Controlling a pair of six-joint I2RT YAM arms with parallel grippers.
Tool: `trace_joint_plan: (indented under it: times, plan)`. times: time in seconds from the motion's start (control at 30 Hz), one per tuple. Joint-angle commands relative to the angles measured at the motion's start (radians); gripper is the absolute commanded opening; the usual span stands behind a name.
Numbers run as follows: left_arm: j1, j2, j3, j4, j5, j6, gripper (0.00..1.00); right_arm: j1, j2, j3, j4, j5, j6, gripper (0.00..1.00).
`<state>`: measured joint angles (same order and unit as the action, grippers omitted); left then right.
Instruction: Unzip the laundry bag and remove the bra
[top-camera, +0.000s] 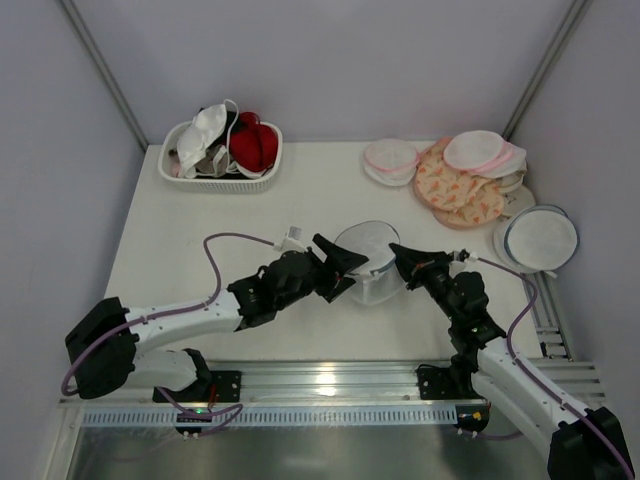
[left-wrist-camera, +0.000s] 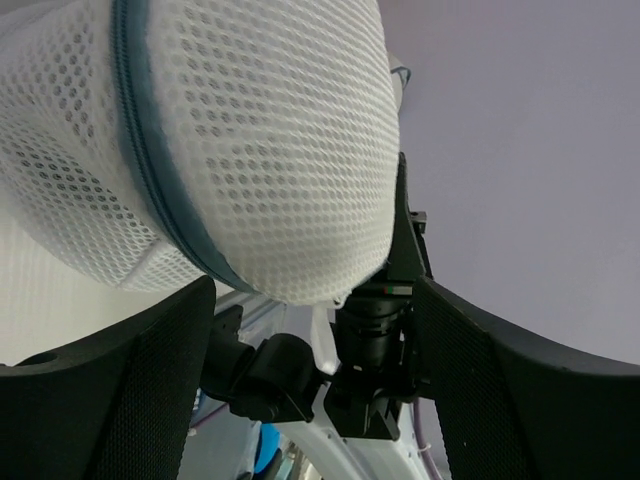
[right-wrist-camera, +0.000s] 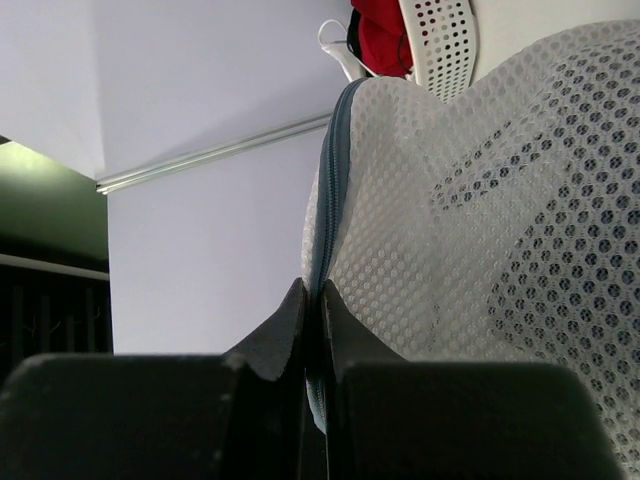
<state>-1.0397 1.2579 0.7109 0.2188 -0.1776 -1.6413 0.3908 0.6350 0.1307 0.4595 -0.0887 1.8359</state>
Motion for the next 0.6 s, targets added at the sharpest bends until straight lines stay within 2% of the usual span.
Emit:
trace_joint_plan:
  times: [0.0, 0.13, 0.23, 0.33, 0.4, 0.43, 0.5, 0.57]
  plan:
    - [-0.002, 0.043, 0.039, 0.057, -0.066, 0.001, 0.80, 0.006, -0.014, -0.005, 0.119, -0.013, 0.019, 0.03]
    - [0.012, 0.060, 0.055, 0.063, -0.089, 0.031, 0.72, 0.006, -0.029, -0.005, 0.128, -0.043, 0.020, 0.04]
    - [0.024, 0.052, 0.053, 0.073, -0.097, 0.050, 0.58, 0.006, -0.038, -0.003, 0.119, -0.075, 0.011, 0.04]
    - [0.032, 0.026, 0.045, 0.054, -0.114, 0.067, 0.40, 0.006, -0.064, 0.006, 0.062, -0.092, -0.010, 0.04]
    - [0.035, 0.002, 0.041, 0.039, -0.125, 0.078, 0.31, 0.005, -0.084, 0.023, 0.022, -0.109, -0.049, 0.03]
    - [0.038, -0.005, 0.036, 0.025, -0.126, 0.081, 0.24, 0.006, -0.090, 0.026, -0.005, -0.112, -0.061, 0.04]
    - [0.040, -0.023, 0.036, 0.008, -0.128, 0.098, 0.17, 0.006, -0.097, 0.040, -0.033, -0.132, -0.093, 0.04]
    - [0.043, -0.032, 0.032, -0.013, -0.126, 0.104, 0.05, 0.006, -0.097, 0.059, -0.058, -0.146, -0.137, 0.04]
